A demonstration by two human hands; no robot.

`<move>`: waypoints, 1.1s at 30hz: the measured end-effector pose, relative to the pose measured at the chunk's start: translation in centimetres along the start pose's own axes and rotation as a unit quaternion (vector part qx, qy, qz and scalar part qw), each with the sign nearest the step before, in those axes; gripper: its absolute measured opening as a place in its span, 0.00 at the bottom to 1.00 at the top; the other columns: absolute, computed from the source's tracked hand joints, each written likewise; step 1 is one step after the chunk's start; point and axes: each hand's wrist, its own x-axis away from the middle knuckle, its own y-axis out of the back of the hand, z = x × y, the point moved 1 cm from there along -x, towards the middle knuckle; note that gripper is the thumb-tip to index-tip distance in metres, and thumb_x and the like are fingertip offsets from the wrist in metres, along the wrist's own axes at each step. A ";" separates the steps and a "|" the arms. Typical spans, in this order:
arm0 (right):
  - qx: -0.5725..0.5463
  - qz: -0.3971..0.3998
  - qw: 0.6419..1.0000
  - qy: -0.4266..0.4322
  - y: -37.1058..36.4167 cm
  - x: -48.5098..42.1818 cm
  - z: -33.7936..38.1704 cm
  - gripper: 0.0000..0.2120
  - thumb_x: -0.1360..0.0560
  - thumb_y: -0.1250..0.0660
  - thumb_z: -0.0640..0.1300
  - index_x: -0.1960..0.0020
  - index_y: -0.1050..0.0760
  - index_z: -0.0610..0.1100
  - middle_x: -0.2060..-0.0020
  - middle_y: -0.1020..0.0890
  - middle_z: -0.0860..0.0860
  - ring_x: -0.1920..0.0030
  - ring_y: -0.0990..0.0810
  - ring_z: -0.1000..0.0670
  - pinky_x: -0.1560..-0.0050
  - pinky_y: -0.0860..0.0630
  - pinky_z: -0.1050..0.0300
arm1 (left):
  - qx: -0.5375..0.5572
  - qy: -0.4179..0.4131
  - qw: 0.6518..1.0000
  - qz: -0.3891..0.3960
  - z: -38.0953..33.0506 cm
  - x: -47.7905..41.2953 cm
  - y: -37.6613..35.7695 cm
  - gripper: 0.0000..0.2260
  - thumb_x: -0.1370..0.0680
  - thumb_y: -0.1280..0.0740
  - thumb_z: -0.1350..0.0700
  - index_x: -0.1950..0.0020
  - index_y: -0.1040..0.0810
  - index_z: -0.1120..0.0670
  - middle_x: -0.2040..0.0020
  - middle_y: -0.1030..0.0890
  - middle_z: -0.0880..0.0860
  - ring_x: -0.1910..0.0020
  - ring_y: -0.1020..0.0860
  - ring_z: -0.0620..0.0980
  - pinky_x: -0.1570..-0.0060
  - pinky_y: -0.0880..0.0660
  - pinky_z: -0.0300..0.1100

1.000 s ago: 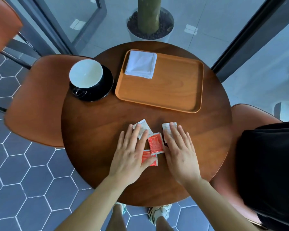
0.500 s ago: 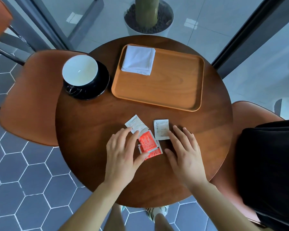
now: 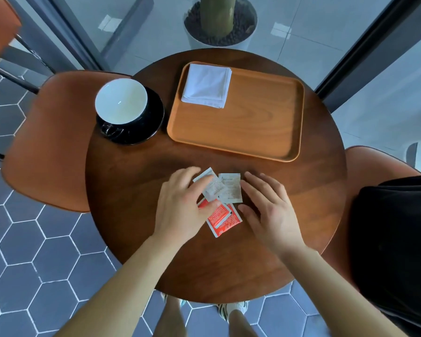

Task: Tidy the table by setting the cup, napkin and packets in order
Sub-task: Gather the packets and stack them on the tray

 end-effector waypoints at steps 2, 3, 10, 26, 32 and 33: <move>0.024 0.046 0.997 0.057 -0.1 -1.0 0.0 0.25 0.23 0.29 0.49 0.28 0.27 0.45 0.28 0.26 0.50 0.26 0.32 0.42 0.32 0.28 0.42 | -0.029 -0.033 0.998 0.037 -0.5 -1.0 0.1 0.25 0.28 0.25 0.41 0.36 0.19 0.52 0.35 0.21 0.55 0.34 0.25 0.55 0.42 0.23 0.56; 0.043 0.065 0.994 0.075 -0.1 -1.4 -0.1 0.25 0.24 0.28 0.51 0.29 0.26 0.46 0.28 0.26 0.51 0.26 0.31 0.43 0.33 0.27 0.42 | -0.043 -0.047 0.997 0.040 -0.6 -1.3 0.1 0.23 0.28 0.25 0.41 0.38 0.18 0.52 0.36 0.20 0.55 0.36 0.23 0.56 0.44 0.23 0.55; 0.077 0.057 0.988 0.121 0.4 -1.7 -1.2 0.21 0.24 0.28 0.47 0.32 0.23 0.45 0.30 0.24 0.51 0.30 0.26 0.45 0.37 0.26 0.47 | -0.101 -0.143 0.985 -0.001 -0.1 -1.3 0.3 0.11 0.27 0.23 0.52 0.51 0.14 0.57 0.45 0.14 0.57 0.43 0.17 0.56 0.50 0.19 0.52; -0.053 -0.060 0.996 0.030 0.3 -2.1 -0.3 0.08 0.18 0.37 0.42 0.49 0.19 0.42 0.40 0.17 0.50 0.41 0.19 0.48 0.48 0.22 0.51 | 0.060 -0.071 0.996 -0.009 1.7 -0.2 2.3 0.10 0.25 0.27 0.54 0.49 0.17 0.60 0.44 0.15 0.58 0.45 0.16 0.54 0.48 0.18 0.49; -0.209 -0.065 0.962 -0.166 1.0 -3.2 0.2 0.05 0.18 0.38 0.45 0.48 0.24 0.53 0.57 0.18 0.59 0.56 0.19 0.56 0.56 0.22 0.55 | 0.156 0.138 0.973 -0.098 4.6 -1.1 3.5 0.11 0.19 0.32 0.56 0.38 0.19 0.56 0.41 0.16 0.53 0.42 0.19 0.49 0.53 0.22 0.34; -0.226 -0.060 0.952 -0.195 0.8 -3.5 0.1 0.05 0.18 0.37 0.44 0.48 0.23 0.52 0.58 0.17 0.58 0.57 0.18 0.55 0.56 0.19 0.50 | 0.143 0.158 0.972 -0.094 5.2 -1.2 3.3 0.13 0.19 0.32 0.56 0.35 0.20 0.55 0.39 0.18 0.53 0.40 0.21 0.50 0.50 0.22 0.38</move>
